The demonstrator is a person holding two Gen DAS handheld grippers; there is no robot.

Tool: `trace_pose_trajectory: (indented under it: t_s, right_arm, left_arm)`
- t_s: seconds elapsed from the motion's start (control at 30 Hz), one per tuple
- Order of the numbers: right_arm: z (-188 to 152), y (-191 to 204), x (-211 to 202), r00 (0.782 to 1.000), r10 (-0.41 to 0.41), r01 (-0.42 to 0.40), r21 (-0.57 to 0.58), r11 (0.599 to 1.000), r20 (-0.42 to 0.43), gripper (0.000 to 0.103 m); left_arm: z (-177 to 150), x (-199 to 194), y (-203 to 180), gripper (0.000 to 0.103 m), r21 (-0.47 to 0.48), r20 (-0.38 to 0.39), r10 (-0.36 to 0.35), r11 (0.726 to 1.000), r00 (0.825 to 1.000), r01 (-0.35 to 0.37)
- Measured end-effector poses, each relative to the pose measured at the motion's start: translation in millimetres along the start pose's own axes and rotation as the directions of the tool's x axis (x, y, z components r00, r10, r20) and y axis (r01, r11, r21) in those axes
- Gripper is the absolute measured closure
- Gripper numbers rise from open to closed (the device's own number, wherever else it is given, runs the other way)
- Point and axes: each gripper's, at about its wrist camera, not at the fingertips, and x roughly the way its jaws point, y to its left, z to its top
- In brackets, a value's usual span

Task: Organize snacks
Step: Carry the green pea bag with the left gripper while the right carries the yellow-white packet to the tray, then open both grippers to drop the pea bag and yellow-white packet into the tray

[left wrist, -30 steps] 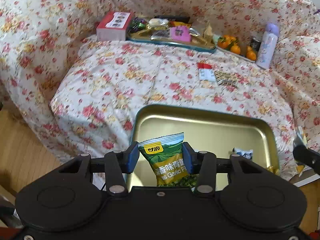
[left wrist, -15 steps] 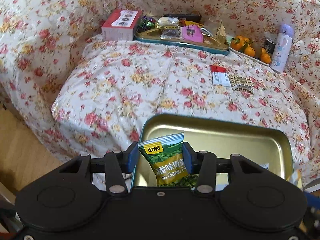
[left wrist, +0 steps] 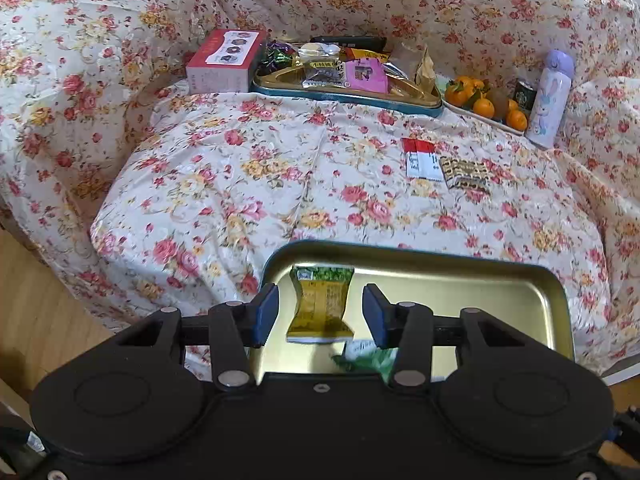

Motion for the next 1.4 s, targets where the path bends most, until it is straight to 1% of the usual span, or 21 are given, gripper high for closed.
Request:
trace_pose_trajectory:
  t_s: [0.33,0.47,0.6,0.77,0.97,1.13,1.27,1.4]
  right_arm:
    - [-0.2,1.4,1.0,1.000,-0.002,0.002,-0.007,1.000,-0.004,0.069]
    - [0.3,0.4,0.8,1.000,-0.010,0.010,-0.004,1.000,-0.002,0.069]
    - [0.8,-0.2,0.6,1.000,-0.017,0.017,0.000,1.000,0.000,0.069]
    - [1.3,-1.3,-0.1,1.000,-0.028,0.028,0.005,1.000,0.003,0.069]
    - [4.8,-8.9,-0.7,0.997,-0.081,0.081,0.016,0.997,0.010,0.069]
    - [9.6,-30.4,-2.4,0.990,-0.142,0.141,0.077,0.987,0.014,0.069]
    - [20.5,-47.4,3.8,0.992,-0.122,0.118,0.149,0.982,0.018,0.069]
    - [33.8,-49.7,14.7,0.984,-0.167,0.157,0.147,0.977,0.059,0.066]
  left_arm:
    - [-27.5,-15.1,-8.4,0.050,0.041,-0.001,0.043,0.998,0.999,-0.043]
    - [-36.8,-18.3,-8.0,0.050,0.036,-0.015,0.047,0.998,0.999,-0.047]
    - [-45.5,-19.8,-6.7,0.050,0.028,-0.020,0.066,0.997,0.998,-0.065]
    - [-53.8,-16.6,-4.0,0.050,0.015,-0.051,0.069,0.998,0.996,-0.069]
    - [-61.8,-13.2,-9.0,0.050,0.045,-0.079,0.067,0.997,0.995,-0.064]
    - [-63.1,-13.4,-13.8,0.050,0.069,-0.080,0.063,0.996,0.995,-0.057]
    - [-63.6,-10.7,-15.3,0.050,0.075,-0.095,0.056,0.996,0.994,-0.049]
    - [-64.0,-10.1,-15.4,0.050,0.078,-0.101,0.057,0.996,0.993,-0.049]
